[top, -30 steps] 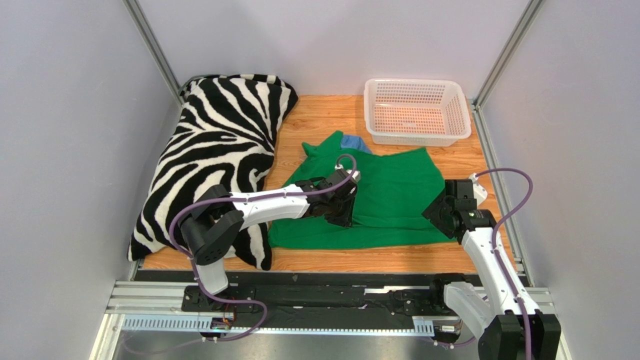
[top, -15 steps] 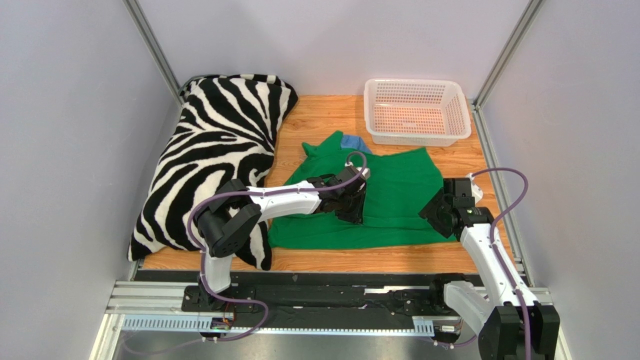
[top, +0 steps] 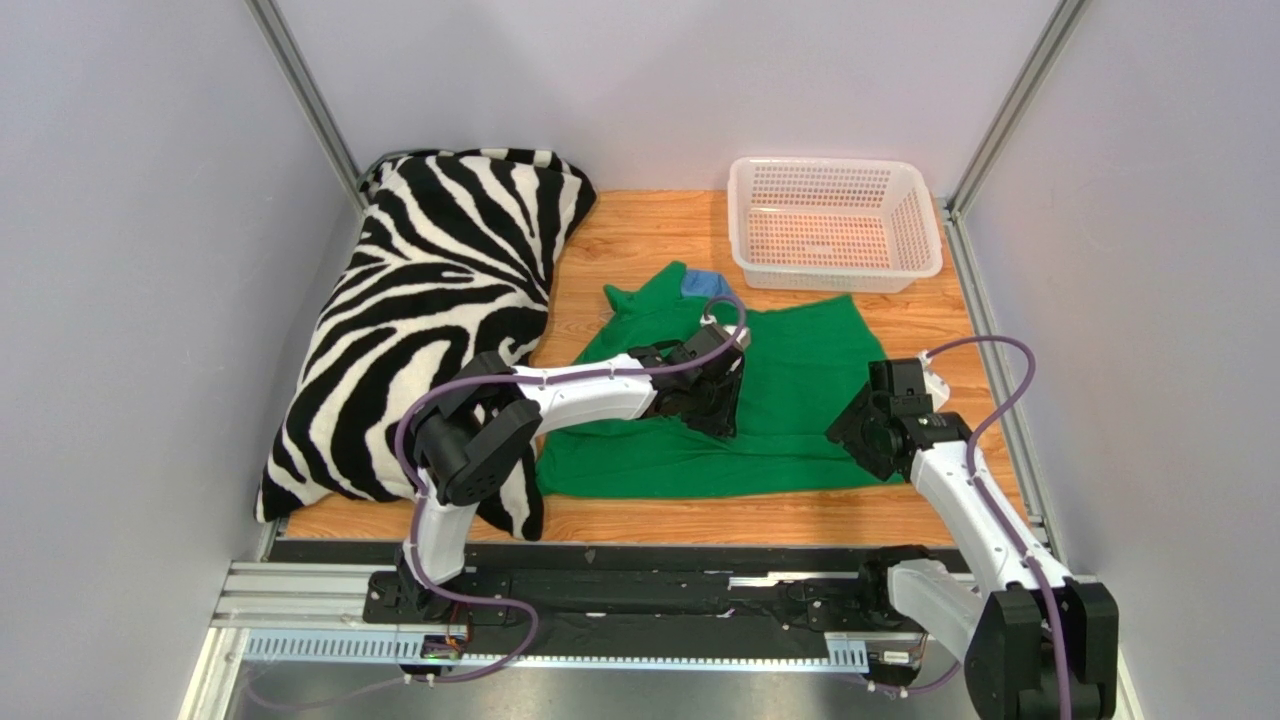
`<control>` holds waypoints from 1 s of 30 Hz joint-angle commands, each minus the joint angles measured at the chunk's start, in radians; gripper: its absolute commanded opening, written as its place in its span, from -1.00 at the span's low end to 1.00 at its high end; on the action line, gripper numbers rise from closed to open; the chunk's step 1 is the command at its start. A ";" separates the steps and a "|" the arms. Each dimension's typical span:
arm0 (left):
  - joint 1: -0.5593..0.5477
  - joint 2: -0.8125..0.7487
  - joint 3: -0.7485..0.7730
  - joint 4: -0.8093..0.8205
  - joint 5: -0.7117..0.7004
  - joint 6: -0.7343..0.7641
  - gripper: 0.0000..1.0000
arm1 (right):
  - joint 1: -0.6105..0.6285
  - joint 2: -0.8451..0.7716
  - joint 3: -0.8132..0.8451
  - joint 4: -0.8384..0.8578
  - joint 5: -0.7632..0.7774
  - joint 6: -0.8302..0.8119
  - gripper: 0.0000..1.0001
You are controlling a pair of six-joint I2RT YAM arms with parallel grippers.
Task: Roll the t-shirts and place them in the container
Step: Fold the T-shirt at the center of the board.
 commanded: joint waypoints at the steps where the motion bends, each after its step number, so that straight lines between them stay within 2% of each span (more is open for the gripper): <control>1: 0.007 -0.024 0.037 0.005 -0.008 0.033 -0.51 | -0.042 0.040 0.025 0.027 0.126 0.018 0.17; 5: 0.009 -0.083 0.017 -0.006 -0.011 0.044 -0.34 | -0.173 0.066 0.052 0.023 0.103 0.001 0.19; 7: 0.007 -0.126 -0.002 -0.007 -0.013 0.046 -0.20 | -0.201 0.066 0.056 0.024 0.092 -0.002 0.23; 11: 0.007 -0.180 -0.096 0.010 0.001 0.030 -0.07 | -0.293 0.091 0.045 0.064 0.029 -0.019 0.35; 14: 0.007 -0.214 -0.169 0.051 0.012 0.017 0.03 | -0.315 0.106 0.035 0.107 -0.006 -0.022 0.36; 19: 0.007 -0.219 -0.215 0.103 0.041 0.009 0.04 | -0.324 0.140 0.033 0.136 0.005 -0.018 0.41; 30: 0.007 -0.200 -0.209 0.126 0.058 0.010 0.04 | -0.333 0.218 0.050 0.196 -0.008 -0.013 0.39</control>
